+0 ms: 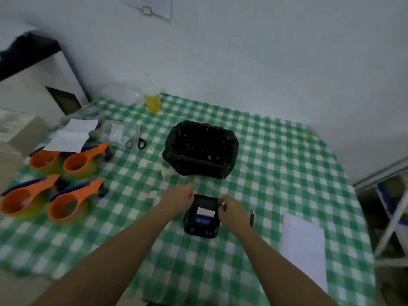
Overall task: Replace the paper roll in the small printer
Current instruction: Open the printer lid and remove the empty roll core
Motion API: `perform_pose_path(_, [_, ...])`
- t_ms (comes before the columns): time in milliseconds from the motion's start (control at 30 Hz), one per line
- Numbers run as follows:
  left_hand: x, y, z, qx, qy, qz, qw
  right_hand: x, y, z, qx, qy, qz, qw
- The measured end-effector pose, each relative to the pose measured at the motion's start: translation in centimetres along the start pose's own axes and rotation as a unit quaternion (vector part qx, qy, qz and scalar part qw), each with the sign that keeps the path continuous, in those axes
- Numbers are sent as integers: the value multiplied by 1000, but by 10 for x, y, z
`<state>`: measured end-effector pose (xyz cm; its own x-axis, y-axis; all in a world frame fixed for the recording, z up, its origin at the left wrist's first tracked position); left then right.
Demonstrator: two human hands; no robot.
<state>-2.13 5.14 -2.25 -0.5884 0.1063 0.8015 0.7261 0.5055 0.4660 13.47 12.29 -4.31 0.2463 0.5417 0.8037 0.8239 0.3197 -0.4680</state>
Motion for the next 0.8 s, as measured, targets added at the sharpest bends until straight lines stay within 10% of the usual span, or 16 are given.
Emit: perform_pose_path(800, [-64,-34,-23,83,-33,-90,992,-35,58,26,-206,-111,239,942])
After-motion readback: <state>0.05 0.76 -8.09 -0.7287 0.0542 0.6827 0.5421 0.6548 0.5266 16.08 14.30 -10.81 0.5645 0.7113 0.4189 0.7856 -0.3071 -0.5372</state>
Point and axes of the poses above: each hand's wrist, its own z-axis towards the middle knuckle, its own x-axis out of the back of the hand, y = z × x, the point moved 6 cm from there along z, towards the middle knuckle, and after that the axes turned 3 degrees about -z, right-handed, at the moved point
